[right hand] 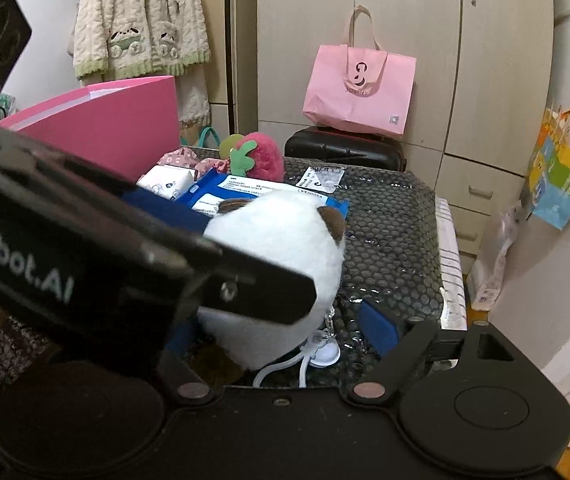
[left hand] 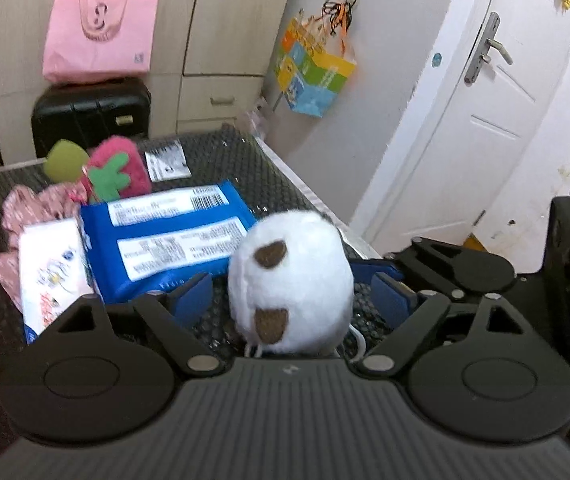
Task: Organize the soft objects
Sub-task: 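Reach the left gripper to the white plush and close on it, then lift the white plush with the left gripper over the pink box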
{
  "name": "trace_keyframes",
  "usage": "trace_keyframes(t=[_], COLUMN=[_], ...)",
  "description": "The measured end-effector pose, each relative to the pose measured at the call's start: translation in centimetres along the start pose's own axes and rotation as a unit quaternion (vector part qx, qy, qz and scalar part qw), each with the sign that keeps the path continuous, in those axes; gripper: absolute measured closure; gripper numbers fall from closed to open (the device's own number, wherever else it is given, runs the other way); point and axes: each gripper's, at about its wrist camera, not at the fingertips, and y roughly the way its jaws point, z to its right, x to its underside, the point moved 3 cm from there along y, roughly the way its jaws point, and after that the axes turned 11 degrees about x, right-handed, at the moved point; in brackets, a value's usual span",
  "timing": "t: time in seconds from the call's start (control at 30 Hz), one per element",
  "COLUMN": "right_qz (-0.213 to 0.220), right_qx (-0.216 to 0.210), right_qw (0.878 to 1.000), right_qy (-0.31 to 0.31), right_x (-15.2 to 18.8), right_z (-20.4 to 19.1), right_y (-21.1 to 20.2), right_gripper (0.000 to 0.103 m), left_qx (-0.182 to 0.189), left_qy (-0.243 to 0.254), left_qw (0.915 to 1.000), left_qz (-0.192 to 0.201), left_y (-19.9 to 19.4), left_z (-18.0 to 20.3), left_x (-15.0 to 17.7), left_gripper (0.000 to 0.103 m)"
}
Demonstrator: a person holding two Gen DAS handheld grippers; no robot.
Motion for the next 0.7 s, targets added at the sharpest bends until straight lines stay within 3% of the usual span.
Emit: trace_keyframes(t=[0.07,0.1,0.2,0.7], right_qz=[-0.005,-0.007,-0.003,-0.002], right_qx=[-0.014,-0.024,-0.028,-0.034], right_qw=[1.0,1.0,1.0,0.999], right_qy=[0.009,0.013,0.013,0.017], right_x=[0.1,0.1,0.3,0.3], right_z=[0.1,0.1,-0.3,-2.8], right_y=[0.1,0.1,-0.2,-4.5], right_gripper=[0.024,0.033,0.04,0.041], left_qx=[0.0,0.0,0.0,0.003], left_qy=[0.002,0.0,-0.005,-0.002], left_qw=[1.0,0.9999,0.9999,0.9999], left_qz=[-0.006,-0.011,-0.012,-0.015], left_y=[0.1,0.3,0.1,-4.3], left_z=[0.0,0.0,0.0,2.1], left_x=[0.2,0.3,0.7,2.1], left_gripper=[0.032,0.04,0.041,0.041])
